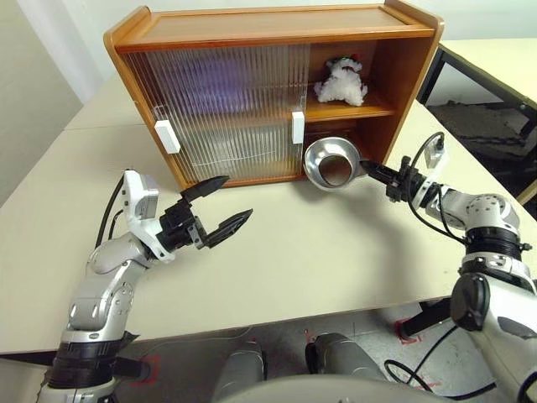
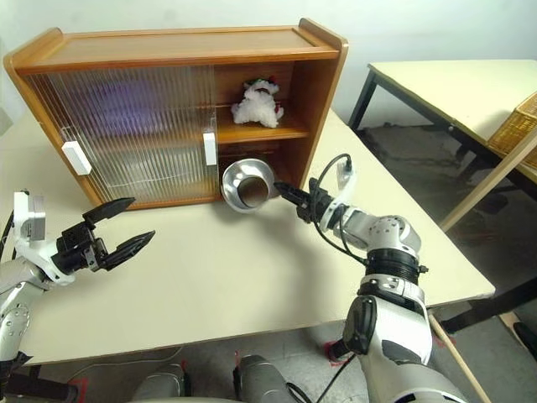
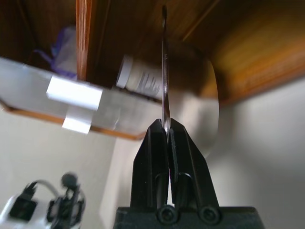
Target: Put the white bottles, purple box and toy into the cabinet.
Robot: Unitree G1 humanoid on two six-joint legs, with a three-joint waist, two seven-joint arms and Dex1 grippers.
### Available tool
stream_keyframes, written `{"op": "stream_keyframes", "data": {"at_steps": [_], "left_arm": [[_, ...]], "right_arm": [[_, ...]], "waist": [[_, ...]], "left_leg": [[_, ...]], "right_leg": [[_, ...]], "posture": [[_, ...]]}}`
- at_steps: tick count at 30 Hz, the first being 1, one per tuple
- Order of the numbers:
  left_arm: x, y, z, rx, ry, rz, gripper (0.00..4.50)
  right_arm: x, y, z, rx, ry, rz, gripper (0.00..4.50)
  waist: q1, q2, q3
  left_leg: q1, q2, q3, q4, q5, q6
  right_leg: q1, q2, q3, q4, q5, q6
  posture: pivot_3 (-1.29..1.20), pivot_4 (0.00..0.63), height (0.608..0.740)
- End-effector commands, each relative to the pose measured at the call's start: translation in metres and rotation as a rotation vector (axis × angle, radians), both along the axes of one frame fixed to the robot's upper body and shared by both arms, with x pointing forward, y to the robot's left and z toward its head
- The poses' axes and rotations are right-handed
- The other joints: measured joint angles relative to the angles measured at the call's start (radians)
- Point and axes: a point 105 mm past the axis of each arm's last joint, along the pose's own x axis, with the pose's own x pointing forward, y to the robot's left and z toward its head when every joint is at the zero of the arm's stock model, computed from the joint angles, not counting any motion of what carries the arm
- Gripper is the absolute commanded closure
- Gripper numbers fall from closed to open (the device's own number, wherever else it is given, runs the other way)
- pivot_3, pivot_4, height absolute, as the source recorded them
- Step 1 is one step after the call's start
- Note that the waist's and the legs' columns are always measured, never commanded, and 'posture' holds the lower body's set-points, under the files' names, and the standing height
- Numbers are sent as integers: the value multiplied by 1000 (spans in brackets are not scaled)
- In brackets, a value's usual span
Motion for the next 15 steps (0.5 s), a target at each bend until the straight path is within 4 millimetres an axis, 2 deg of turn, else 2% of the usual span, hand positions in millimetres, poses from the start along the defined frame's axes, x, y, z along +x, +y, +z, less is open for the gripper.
{"op": "stream_keyframes", "data": {"at_steps": [1,11,15], "left_arm": [[-1,-2,-1,22,7,-11,0],[-4,4,-6,32,12,2,0],[-5,6,-7,38,13,5,0]], "right_arm": [[6,0,-1,-24,-16,-44,4499],[13,11,-8,-63,-29,-96,4499],[22,15,-10,-84,-50,-150,4499]], "waist": [[2,0,0],[1,0,-1],[1,1,-1]], "left_leg": [[0,0,0,0,0,0],[0,1,0,0,-1,1],[0,1,0,0,-1,1]], "right_leg": [[0,0,0,0,0,0],[-1,0,-2,0,1,-1],[-1,0,-2,0,2,-2]], "posture": [[-116,12,740],[-106,2,740],[-106,1,740]]}}
